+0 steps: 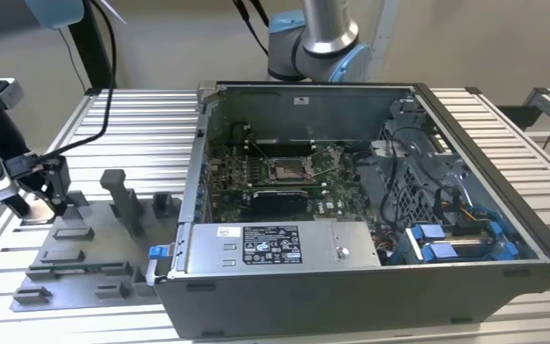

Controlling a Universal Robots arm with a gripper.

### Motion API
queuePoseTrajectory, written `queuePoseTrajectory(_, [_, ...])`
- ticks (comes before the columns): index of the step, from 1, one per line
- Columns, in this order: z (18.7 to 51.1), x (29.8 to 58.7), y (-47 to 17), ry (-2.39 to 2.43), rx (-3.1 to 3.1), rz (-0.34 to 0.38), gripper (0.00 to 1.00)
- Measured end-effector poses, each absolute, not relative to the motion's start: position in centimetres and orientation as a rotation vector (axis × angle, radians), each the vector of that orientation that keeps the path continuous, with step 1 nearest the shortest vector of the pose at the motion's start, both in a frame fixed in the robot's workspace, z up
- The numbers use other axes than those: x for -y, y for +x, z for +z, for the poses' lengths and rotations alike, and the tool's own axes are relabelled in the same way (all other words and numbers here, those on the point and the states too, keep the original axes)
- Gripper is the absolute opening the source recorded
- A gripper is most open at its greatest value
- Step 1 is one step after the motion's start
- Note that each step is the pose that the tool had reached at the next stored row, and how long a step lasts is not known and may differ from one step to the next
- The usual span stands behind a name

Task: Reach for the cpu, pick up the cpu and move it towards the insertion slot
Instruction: 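Pick up the cpu and move it towards the insertion slot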

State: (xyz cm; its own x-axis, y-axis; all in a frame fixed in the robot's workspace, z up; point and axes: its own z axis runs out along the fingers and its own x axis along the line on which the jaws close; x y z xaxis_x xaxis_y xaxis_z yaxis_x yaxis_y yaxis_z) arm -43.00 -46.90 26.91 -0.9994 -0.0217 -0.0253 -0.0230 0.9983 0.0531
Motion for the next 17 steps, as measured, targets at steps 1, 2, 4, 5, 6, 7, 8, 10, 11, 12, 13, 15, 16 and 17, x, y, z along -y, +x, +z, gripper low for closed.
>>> queuePoseTrajectory(1, [27.1,46.9,-43.0,-0.035,-3.116,0.083,0.0])
queuePoseTrajectory(2, [27.3,46.9,-43.0,-0.035,-3.116,0.083,0.0])
queuePoseTrajectory(4, [27.7,46.9,-43.0,-0.035,-3.116,0.083,0.0])
queuePoseTrajectory(5, [27.9,46.9,-43.0,-0.035,-3.116,0.083,0.0])
queuePoseTrajectory(6, [28.0,46.9,-43.0,-0.035,-3.116,0.083,0.0])
queuePoseTrajectory(7, [28.1,46.9,-43.0,-0.035,-3.116,0.083,0.0])
queuePoseTrajectory(8, [28.1,46.9,-43.0,-0.035,-3.116,0.083,0.0])
queuePoseTrajectory(10, [28.3,46.9,-43.0,-0.035,-3.116,0.083,0.0])
queuePoseTrajectory(11, [28.3,46.9,-43.0,-0.035,-3.116,0.083,0.0])
queuePoseTrajectory(12, [28.4,46.9,-43.0,-0.035,-3.116,0.083,0.0])
queuePoseTrajectory(13, [28.4,46.9,-43.0,-0.035,-3.116,0.083,0.0])
queuePoseTrajectory(15, [28.6,46.9,-43.0,-0.035,-3.116,0.083,0.0])
queuePoseTrajectory(16, [28.8,46.9,-43.0,-0.035,-3.116,0.083,0.0])
queuePoseTrajectory(17, [28.9,46.9,-43.0,-0.035,-3.116,0.083,0.0])
